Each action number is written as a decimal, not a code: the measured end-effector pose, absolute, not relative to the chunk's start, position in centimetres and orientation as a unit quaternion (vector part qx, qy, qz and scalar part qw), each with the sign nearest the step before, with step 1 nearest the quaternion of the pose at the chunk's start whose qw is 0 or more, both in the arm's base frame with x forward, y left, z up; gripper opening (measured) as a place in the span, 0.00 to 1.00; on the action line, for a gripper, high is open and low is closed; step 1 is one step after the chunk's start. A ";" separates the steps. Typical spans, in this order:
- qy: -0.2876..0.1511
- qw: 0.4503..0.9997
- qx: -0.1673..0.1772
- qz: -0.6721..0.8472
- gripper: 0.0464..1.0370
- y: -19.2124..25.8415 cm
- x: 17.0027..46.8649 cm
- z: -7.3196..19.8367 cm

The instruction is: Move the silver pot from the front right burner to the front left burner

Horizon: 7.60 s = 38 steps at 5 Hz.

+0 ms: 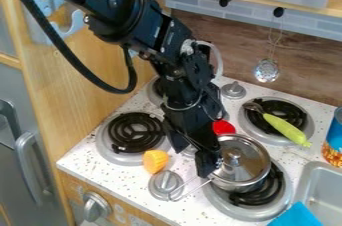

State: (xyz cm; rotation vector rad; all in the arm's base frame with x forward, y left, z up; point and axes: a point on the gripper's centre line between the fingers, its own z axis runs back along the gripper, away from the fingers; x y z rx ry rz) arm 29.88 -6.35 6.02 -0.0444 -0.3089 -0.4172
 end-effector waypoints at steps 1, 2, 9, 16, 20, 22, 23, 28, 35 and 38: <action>-0.137 0.969 -0.022 -0.206 0.97 -6.2 29.5 5.1; -0.136 0.969 -0.015 -0.206 0.97 -6.2 29.3 4.8; -0.093 0.975 -0.025 -0.202 0.63 -10.3 35.0 -1.5; -0.109 0.989 -0.063 -0.081 0.38 -4.3 32.3 0.5; -0.131 0.989 -0.065 -0.004 0.38 -2.2 32.7 -0.4; -0.152 0.985 -0.067 0.047 0.38 -0.8 34.1 -0.3; -0.159 0.983 -0.071 0.056 0.38 -0.8 34.6 -0.3; -0.162 0.974 -0.063 0.142 0.38 -0.1 36.9 -1.8; -0.129 0.960 -0.089 0.232 0.38 5.5 32.9 -0.7; -0.131 0.956 -0.080 0.250 0.38 8.0 33.0 -0.1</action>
